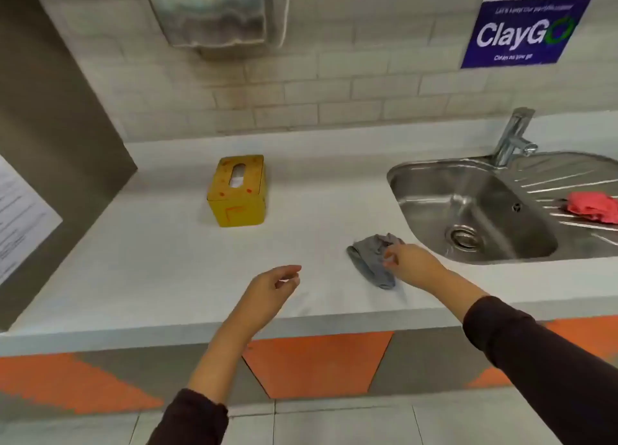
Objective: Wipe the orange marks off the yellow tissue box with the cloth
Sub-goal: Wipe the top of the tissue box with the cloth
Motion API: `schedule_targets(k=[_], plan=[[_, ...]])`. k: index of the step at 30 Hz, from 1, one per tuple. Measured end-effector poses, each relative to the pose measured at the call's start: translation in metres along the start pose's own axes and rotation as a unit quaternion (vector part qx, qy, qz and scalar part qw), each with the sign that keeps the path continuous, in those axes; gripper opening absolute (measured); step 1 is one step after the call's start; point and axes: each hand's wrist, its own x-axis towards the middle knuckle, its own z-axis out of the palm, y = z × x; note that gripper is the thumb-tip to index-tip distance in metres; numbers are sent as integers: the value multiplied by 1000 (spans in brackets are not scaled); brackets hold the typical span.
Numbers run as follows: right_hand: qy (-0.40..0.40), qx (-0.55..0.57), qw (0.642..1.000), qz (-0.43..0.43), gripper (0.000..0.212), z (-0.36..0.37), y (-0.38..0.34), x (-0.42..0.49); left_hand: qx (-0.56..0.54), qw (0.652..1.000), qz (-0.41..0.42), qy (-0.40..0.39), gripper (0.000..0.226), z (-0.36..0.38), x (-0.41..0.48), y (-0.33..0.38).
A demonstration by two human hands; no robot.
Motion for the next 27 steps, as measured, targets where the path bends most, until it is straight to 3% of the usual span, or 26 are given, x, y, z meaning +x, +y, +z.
schedule_targets(k=[7, 11, 17, 21, 27], plan=[[66, 47, 996, 29, 18, 38, 7, 20, 17, 998, -57, 2, 29, 21, 5, -8], [114, 49, 992, 31, 25, 35, 2, 29, -5, 998, -60, 21, 28, 14, 17, -6], [302, 153, 938, -68, 13, -6, -36, 31, -22, 998, -38, 53, 23, -13, 39, -4], [275, 370, 886, -44, 23, -34, -72, 32, -26, 997, -17, 75, 23, -46, 58, -8], [266, 344, 900, -42, 16, -57, -137, 56, -21, 996, -4, 86, 23, -122, 84, -28]])
